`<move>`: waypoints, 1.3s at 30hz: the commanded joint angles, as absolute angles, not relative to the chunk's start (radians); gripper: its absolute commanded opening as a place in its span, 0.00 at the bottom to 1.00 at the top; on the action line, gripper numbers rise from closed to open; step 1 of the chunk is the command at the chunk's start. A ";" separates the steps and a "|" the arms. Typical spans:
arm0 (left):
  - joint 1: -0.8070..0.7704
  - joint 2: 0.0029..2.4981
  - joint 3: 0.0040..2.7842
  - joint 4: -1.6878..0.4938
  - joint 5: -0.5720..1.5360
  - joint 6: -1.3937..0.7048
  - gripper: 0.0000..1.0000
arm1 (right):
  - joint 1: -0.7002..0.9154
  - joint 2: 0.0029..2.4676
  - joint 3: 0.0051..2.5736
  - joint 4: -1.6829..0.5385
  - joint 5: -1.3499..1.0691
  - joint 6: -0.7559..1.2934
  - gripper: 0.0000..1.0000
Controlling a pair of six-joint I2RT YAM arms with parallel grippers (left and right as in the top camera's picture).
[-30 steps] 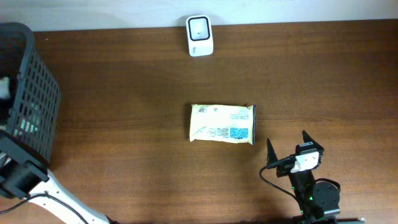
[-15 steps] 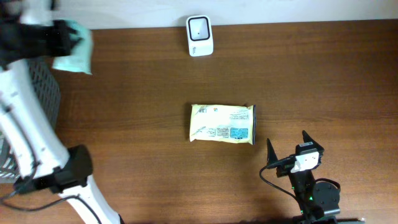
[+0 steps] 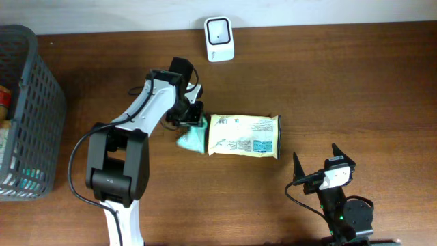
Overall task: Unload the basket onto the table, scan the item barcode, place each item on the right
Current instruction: 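Reach the left gripper into the basket and grasp a teal packet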
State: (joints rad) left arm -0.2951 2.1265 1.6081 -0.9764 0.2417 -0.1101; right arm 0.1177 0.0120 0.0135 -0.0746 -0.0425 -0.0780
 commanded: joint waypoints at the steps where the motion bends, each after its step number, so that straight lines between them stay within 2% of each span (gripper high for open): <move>1: -0.284 2.080 1.651 -1.008 0.234 -0.123 0.99 | 0.113 0.006 0.006 -0.076 -0.034 -0.066 0.99; 5: -0.278 1.869 1.827 -1.090 0.043 -0.095 0.99 | 0.113 0.006 0.006 -0.076 -0.034 -0.066 0.99; 9: -0.234 1.646 1.860 -1.029 -0.279 0.027 1.00 | 0.113 0.006 0.006 -0.075 -0.034 -0.066 0.99; 10: -0.179 1.607 1.860 -1.029 -0.301 0.002 0.99 | 0.113 0.006 0.006 -0.076 -0.034 -0.066 0.99; 12: -0.005 1.541 1.860 -1.025 -0.315 -0.092 0.91 | 0.113 0.006 0.006 -0.076 -0.034 -0.066 0.99; 13: 0.086 1.523 1.860 -1.022 -0.314 -0.122 0.91 | 0.113 0.006 0.006 -0.075 -0.034 -0.066 0.99; 17: 0.462 1.516 1.860 -1.007 -0.310 -0.226 0.95 | 0.113 0.006 0.006 -0.076 -0.034 -0.066 0.99; 21: 0.698 1.600 1.860 -1.013 -0.197 -0.239 0.98 | 0.113 0.006 0.006 -0.075 -0.034 -0.066 0.99; 23: 0.772 1.683 1.860 -1.088 -0.138 -0.239 0.97 | 0.113 0.006 0.006 -0.075 -0.034 -0.066 0.98; 27: 0.821 1.917 1.848 -1.233 -0.138 -0.215 0.95 | 0.113 0.006 0.006 -0.075 -0.034 -0.066 0.99; 29: 0.821 2.011 1.847 -1.267 -0.138 -0.215 0.85 | 0.113 0.006 0.006 -0.075 -0.034 -0.066 0.99; 30: 0.821 2.069 1.847 -1.286 -0.138 -0.212 0.75 | 0.113 0.006 0.006 -0.076 -0.034 -0.066 0.99; 34: 0.821 2.197 1.846 -1.324 -0.138 -0.178 0.64 | 0.113 0.006 0.006 -0.076 -0.034 -0.066 0.99; 39: 0.821 2.228 1.754 -1.282 -0.187 -0.178 0.58 | 0.113 0.006 0.006 -0.076 -0.034 -0.066 0.99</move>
